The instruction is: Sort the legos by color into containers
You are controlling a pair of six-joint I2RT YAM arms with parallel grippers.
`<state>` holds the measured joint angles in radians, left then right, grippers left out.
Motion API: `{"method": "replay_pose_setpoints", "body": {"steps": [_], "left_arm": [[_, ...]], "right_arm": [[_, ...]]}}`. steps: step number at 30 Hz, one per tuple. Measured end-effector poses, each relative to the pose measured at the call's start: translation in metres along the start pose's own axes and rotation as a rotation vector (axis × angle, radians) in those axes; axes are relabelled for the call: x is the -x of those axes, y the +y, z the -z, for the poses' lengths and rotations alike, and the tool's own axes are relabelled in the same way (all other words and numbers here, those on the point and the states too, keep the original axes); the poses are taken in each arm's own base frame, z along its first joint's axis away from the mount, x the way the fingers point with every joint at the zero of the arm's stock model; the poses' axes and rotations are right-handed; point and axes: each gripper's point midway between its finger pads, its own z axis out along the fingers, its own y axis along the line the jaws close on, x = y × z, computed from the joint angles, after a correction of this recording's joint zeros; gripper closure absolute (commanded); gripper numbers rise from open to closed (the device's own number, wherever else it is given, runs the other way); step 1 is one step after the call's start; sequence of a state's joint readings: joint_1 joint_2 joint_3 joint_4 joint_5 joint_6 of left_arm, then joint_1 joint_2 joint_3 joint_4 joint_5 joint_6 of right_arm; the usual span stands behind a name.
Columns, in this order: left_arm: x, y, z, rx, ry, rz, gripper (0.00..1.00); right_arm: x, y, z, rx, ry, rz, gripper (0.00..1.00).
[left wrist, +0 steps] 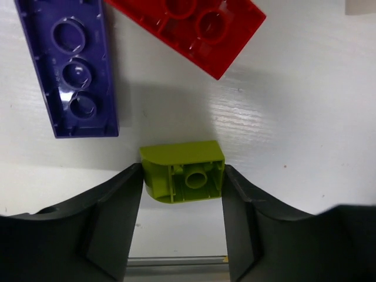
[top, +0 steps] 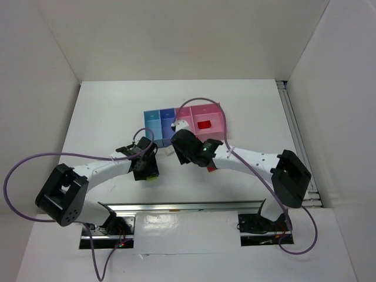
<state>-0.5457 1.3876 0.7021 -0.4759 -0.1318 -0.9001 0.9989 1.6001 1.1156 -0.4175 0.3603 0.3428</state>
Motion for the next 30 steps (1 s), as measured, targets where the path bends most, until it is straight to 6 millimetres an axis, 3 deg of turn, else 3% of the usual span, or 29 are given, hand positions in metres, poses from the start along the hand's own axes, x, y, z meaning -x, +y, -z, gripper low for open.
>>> {"method": "replay_pose_setpoints", "body": {"steps": [5,10,17,21,22,26,30], "left_arm": [[0.006,-0.006,-0.003,-0.017,-0.018,-0.002,0.54],[0.008,-0.008,-0.003,-0.023,-0.024,-0.003,0.71],[0.007,-0.006,0.005,-0.003,-0.006,-0.013,0.76],[0.020,-0.015,0.028,-0.045,-0.050,-0.030,0.76],[0.025,-0.019,0.036,-0.060,-0.067,-0.030,0.76],[0.052,-0.036,0.071,-0.119,-0.157,-0.040,0.76],[0.075,-0.050,0.100,-0.151,-0.220,-0.053,0.76]], "right_arm": [[0.075,-0.012,0.006,-0.017,-0.142,-0.074,0.77],[0.124,-0.027,-0.023,-0.043,-0.198,-0.112,0.77],[0.137,-0.029,-0.075,-0.043,-0.158,-0.101,0.74],[0.145,-0.026,-0.094,-0.027,-0.154,-0.095,0.70],[0.147,-0.024,-0.099,-0.021,-0.152,-0.090,0.66],[0.160,-0.022,-0.115,-0.019,-0.162,-0.087,0.33],[0.164,-0.023,-0.122,-0.025,-0.164,-0.077,0.29]]}}
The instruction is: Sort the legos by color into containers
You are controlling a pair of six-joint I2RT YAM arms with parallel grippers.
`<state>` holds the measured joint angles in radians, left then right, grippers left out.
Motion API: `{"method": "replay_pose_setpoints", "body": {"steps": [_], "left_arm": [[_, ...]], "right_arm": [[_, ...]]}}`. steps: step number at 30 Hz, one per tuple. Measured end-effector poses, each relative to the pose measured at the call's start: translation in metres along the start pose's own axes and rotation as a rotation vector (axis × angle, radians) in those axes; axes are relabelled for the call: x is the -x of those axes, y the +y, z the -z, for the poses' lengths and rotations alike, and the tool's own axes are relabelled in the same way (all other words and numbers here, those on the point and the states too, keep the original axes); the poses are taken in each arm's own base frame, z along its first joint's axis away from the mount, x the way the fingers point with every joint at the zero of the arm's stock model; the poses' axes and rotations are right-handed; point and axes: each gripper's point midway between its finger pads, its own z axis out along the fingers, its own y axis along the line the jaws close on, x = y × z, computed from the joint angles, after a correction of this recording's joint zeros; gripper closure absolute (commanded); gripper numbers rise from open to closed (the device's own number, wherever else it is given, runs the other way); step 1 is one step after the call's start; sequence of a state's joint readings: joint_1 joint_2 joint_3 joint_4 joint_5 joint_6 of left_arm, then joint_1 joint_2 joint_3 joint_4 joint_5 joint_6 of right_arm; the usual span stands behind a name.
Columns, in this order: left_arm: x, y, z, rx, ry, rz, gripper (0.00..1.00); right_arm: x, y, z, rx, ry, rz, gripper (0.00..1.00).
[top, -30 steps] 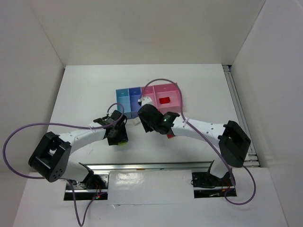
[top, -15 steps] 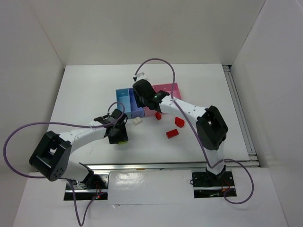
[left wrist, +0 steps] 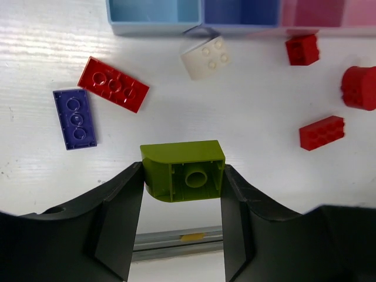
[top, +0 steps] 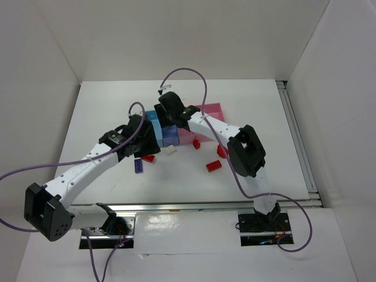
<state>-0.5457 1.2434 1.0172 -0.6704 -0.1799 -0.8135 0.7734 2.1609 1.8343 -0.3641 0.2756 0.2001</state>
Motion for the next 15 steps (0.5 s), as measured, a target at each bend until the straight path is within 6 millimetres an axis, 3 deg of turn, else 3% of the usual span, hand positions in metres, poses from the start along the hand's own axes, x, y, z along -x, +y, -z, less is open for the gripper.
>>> {"method": "replay_pose_setpoints", "body": {"steps": [4,7,11,15], "left_arm": [[0.018,-0.011,0.017,-0.027,-0.037,-0.005,0.76],[0.029,-0.018,0.026,-0.042,-0.056,-0.020,0.76],[0.052,-0.036,0.024,-0.053,-0.074,-0.038,0.76],[0.071,-0.050,-0.002,-0.039,-0.059,-0.055,0.76]], "right_arm": [[0.004,-0.013,0.003,-0.028,-0.010,-0.012,0.29],[0.002,-0.040,0.019,-0.080,-0.007,-0.043,0.29],[0.013,-0.109,0.057,-0.165,-0.035,-0.160,0.28],[0.026,-0.202,0.127,-0.301,-0.132,-0.312,0.28]]}}
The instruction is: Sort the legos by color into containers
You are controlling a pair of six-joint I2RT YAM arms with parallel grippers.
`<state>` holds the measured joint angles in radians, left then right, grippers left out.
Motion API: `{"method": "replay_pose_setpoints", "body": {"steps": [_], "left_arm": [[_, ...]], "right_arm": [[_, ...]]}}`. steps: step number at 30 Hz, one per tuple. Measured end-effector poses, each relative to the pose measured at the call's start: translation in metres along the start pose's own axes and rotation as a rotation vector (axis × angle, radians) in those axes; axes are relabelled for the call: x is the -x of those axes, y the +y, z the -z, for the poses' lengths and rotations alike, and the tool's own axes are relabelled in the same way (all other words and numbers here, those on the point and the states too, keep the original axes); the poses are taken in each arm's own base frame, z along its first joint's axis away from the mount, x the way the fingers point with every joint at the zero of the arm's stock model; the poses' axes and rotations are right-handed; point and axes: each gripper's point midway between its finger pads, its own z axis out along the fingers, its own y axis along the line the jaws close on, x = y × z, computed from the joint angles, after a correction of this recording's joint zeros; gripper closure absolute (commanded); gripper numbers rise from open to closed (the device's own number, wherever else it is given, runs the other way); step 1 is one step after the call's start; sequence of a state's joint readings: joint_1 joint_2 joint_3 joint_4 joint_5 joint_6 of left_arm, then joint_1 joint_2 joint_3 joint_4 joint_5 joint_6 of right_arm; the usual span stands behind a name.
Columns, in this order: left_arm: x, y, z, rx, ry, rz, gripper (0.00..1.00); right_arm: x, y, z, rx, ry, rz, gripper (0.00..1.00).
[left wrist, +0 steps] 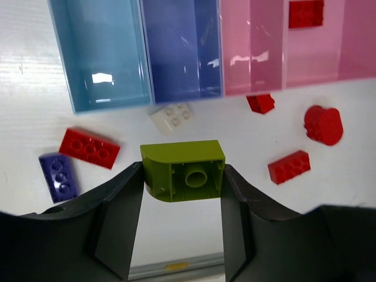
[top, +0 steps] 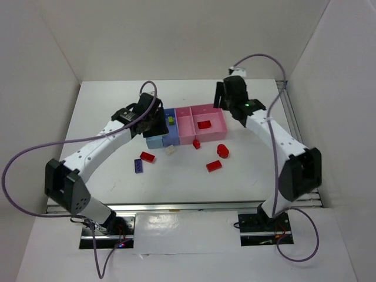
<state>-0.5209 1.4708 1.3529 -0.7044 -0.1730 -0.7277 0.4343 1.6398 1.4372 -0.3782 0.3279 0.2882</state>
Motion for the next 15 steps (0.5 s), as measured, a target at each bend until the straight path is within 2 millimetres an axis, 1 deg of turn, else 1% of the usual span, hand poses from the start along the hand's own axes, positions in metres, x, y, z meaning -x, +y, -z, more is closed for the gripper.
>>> {"method": "replay_pose_setpoints", "body": {"steps": [1,2,4,5,7,9,10,11,12,14,15], "left_arm": [[0.003,-0.001,-0.009,0.008,0.007,-0.002,0.76],[0.006,0.000,-0.018,0.021,0.017,-0.006,0.76],[0.015,-0.002,-0.038,0.040,0.031,-0.001,0.74],[0.019,-0.003,-0.049,0.051,0.036,0.001,0.74],[0.028,-0.004,-0.072,0.076,0.042,0.007,0.71],[0.036,-0.005,-0.092,0.093,0.044,0.013,0.69],[0.039,-0.006,-0.098,0.098,0.043,0.014,0.62],[0.043,-0.008,-0.107,0.106,0.047,0.014,0.54],[0.049,-0.011,-0.115,0.106,0.043,0.015,0.44],[0.060,-0.016,-0.129,0.105,0.034,0.016,0.32],[0.063,-0.017,-0.134,0.104,0.034,0.012,0.28]], "right_arm": [[0.009,-0.015,0.011,-0.020,-0.029,-0.026,0.28],[0.015,-0.023,0.022,-0.029,-0.051,-0.043,0.28],[0.021,-0.029,0.045,-0.024,-0.086,-0.060,0.27],[0.023,-0.030,0.052,-0.017,-0.098,-0.067,0.27],[0.018,-0.035,0.067,-0.011,-0.110,-0.075,0.27],[0.010,-0.044,0.075,-0.021,-0.104,-0.083,0.25],[0.006,-0.049,0.077,-0.030,-0.095,-0.084,0.23],[0.003,-0.053,0.078,-0.038,-0.086,-0.087,0.23],[0.000,-0.059,0.080,-0.049,-0.078,-0.089,0.20],[-0.005,-0.066,0.082,-0.061,-0.065,-0.093,0.19],[-0.007,-0.069,0.083,-0.068,-0.061,-0.097,0.18]]}}
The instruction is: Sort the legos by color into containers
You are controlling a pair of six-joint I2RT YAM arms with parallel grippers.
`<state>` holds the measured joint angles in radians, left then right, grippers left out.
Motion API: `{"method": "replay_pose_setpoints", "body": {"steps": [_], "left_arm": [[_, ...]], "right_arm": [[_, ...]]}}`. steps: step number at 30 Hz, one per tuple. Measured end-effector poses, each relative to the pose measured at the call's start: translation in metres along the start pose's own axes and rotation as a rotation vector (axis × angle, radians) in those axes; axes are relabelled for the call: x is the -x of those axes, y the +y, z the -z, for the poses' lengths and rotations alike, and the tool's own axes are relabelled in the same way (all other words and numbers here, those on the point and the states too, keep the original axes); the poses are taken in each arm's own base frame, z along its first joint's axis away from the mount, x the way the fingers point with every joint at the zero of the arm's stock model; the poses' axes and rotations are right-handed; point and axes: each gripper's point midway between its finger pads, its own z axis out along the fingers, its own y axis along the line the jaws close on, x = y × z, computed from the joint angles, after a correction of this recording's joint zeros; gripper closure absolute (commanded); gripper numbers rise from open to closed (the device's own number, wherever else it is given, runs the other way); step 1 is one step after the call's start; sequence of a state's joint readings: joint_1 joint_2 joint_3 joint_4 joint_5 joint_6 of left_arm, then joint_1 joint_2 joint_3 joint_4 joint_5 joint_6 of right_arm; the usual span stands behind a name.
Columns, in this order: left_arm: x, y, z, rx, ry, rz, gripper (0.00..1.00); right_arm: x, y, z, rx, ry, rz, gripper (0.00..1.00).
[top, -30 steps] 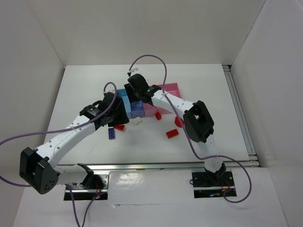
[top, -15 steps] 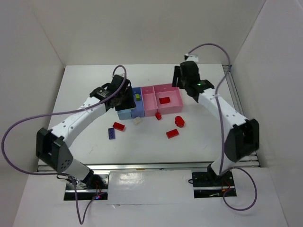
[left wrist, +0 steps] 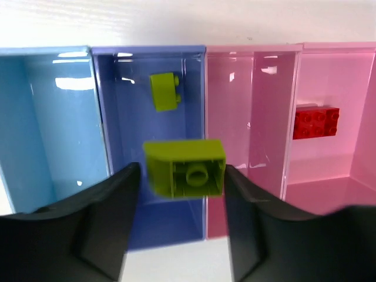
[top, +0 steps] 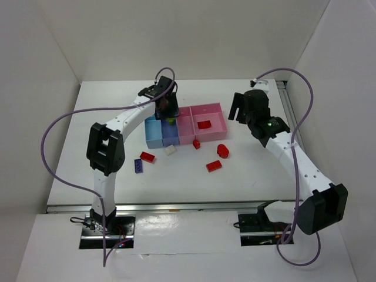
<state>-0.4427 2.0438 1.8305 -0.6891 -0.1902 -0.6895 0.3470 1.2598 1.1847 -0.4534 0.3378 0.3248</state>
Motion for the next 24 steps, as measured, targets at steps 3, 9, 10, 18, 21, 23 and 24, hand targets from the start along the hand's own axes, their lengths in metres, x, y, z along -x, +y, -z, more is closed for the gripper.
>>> {"method": "replay_pose_setpoints", "body": {"steps": [3,9,10,18,21,23,24], "left_arm": [[0.002,-0.001,-0.006,-0.002,0.009,-0.005,0.21],[-0.002,0.004,-0.004,0.006,0.020,-0.003,0.23],[-0.005,0.007,-0.003,0.012,0.024,-0.003,0.23],[-0.007,0.017,0.052,-0.013,-0.034,-0.005,0.26],[-0.006,0.019,0.090,-0.049,-0.093,-0.003,0.26],[-0.005,0.022,0.114,-0.077,-0.136,0.002,0.26],[-0.007,0.025,0.126,-0.087,-0.153,0.003,0.26]], "right_arm": [[-0.010,-0.007,0.004,-0.006,0.019,-0.007,0.18],[-0.046,-0.010,0.006,0.020,0.095,-0.019,0.17],[-0.055,-0.011,0.005,0.020,0.114,-0.021,0.17],[-0.127,0.004,0.003,0.068,0.276,0.012,0.19],[-0.155,0.021,0.002,0.098,0.342,0.032,0.17],[-0.174,0.028,0.002,0.108,0.385,0.040,0.16],[-0.185,0.030,0.003,0.109,0.410,0.042,0.15]]}}
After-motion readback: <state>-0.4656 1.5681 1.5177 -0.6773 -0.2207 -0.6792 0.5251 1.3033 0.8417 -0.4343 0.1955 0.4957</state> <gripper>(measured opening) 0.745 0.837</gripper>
